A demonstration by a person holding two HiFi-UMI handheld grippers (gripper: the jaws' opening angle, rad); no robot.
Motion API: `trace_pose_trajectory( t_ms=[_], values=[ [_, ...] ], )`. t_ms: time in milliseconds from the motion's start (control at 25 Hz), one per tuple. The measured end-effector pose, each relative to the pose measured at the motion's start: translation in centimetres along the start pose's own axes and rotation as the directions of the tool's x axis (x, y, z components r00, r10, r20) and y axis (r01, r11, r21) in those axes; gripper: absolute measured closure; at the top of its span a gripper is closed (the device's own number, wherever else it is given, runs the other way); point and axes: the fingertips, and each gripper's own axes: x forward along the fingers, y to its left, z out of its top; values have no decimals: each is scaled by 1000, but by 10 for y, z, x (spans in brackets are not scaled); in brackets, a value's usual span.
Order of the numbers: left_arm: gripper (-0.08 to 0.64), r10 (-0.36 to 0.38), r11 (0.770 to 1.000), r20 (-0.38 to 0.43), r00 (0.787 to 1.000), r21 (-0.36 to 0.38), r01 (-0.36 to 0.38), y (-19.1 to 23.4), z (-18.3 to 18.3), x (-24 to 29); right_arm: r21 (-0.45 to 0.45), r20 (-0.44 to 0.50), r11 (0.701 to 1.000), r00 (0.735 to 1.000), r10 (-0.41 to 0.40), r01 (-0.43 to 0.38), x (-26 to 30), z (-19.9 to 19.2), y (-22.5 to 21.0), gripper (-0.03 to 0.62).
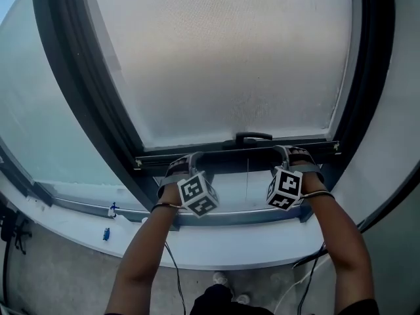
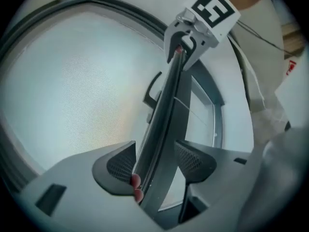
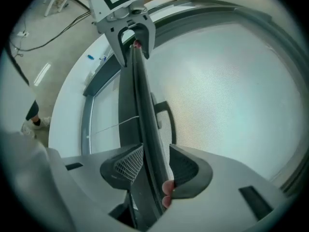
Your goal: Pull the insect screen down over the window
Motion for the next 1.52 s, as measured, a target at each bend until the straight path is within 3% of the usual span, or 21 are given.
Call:
trace_pose_trajectory(
  t_ms=[160,360,520,640,760,840,960,1120,1200,1240,1320,1520],
  values=[
    [347,58,985,144,988,-169,-33,7,34,-39,174,87,981,991,-99,82,-39,17,-23,459],
    [382,117,950,229,966,-310,-41,3,54,-82,309,154,942,970,-187,133,-84,34,-31,496],
    [439,176,879,285,942,-477,-20,9,58,-111,400,187,901,947,-260,169,-112,46,-37,568],
    [498,220,819,310,925,-574,-2,14,53,-131,480,217,863,931,-293,159,-135,57,-36,586],
    [556,267,774,319,910,-633,-5,19,48,-151,557,241,817,914,-327,146,-157,67,-33,586],
    [557,289,746,321,902,-666,-2,18,44,-163,608,248,783,905,-347,133,-169,72,-30,586],
    [557,320,691,322,891,-722,13,12,33,-179,703,254,705,894,-370,92,-183,78,-24,586],
    [557,367,577,306,878,-816,43,2,12,-200,864,253,503,881,-400,-20,-210,80,-9,586],
    [557,387,531,304,871,-845,60,0,1,-213,903,240,428,874,-423,-40,-222,81,2,586],
    [557,388,524,307,869,-849,66,-4,-3,-219,913,231,405,872,-431,-42,-227,83,7,586],
    [557,373,528,325,869,-845,90,-18,-4,-232,921,217,387,878,-426,-40,-235,89,19,586],
    [557,317,533,368,874,-832,157,-70,-10,-258,902,224,430,900,-375,-45,-258,104,53,586]
  ],
)
